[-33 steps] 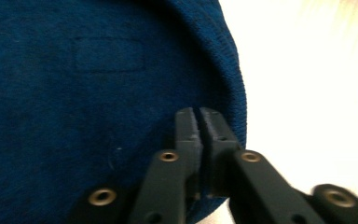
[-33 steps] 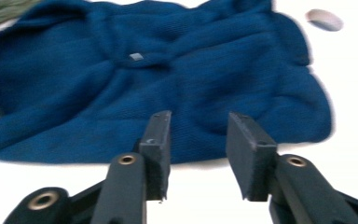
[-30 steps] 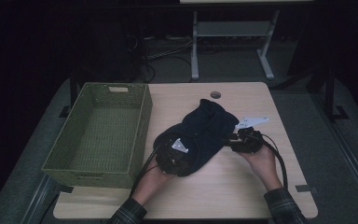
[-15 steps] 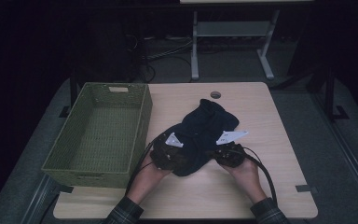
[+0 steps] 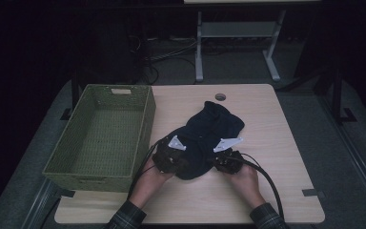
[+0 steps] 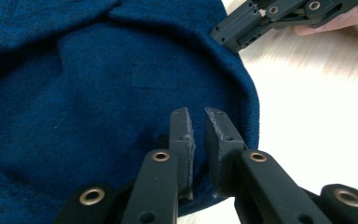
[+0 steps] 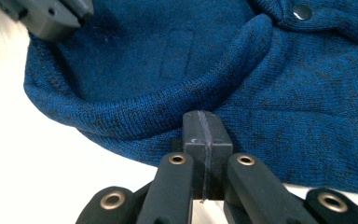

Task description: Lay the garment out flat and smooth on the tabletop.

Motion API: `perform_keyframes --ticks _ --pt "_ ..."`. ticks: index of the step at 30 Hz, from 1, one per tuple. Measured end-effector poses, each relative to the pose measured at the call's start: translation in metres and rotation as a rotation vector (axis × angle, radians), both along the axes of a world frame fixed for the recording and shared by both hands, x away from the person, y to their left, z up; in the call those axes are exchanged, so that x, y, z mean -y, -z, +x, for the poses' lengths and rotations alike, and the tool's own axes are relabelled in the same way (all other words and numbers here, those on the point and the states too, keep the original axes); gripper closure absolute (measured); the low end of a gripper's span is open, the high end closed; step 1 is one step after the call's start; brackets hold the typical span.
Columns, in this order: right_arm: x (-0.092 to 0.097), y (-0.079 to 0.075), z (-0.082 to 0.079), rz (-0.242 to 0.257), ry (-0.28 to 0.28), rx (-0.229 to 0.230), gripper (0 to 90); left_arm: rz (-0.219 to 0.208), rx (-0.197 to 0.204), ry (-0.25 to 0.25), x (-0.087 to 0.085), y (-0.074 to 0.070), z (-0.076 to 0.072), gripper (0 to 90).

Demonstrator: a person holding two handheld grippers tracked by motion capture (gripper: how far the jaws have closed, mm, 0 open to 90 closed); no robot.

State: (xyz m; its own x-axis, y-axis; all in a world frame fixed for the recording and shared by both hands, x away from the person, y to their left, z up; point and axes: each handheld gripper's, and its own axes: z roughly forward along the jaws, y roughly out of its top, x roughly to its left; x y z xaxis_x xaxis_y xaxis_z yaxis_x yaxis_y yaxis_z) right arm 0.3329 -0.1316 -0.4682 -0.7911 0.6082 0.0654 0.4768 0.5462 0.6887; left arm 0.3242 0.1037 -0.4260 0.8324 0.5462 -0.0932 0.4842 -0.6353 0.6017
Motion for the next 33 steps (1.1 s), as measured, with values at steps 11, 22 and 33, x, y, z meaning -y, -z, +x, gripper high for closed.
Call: perform_keyframes --ticks 11,22,33 --pt "0.024 -0.003 -0.011 -0.037 0.007 -0.001 90.0 -0.009 0.007 0.000 -0.001 -0.004 -0.001 84.6" --pt "0.067 -0.005 -0.028 -0.047 -0.016 -0.032 90.0 -0.023 0.011 0.001 0.004 -0.006 0.001 84.6" --pt "0.101 -0.007 -0.043 -0.061 -0.020 -0.058 90.0 -0.028 0.027 0.001 0.024 -0.002 0.028 85.5"
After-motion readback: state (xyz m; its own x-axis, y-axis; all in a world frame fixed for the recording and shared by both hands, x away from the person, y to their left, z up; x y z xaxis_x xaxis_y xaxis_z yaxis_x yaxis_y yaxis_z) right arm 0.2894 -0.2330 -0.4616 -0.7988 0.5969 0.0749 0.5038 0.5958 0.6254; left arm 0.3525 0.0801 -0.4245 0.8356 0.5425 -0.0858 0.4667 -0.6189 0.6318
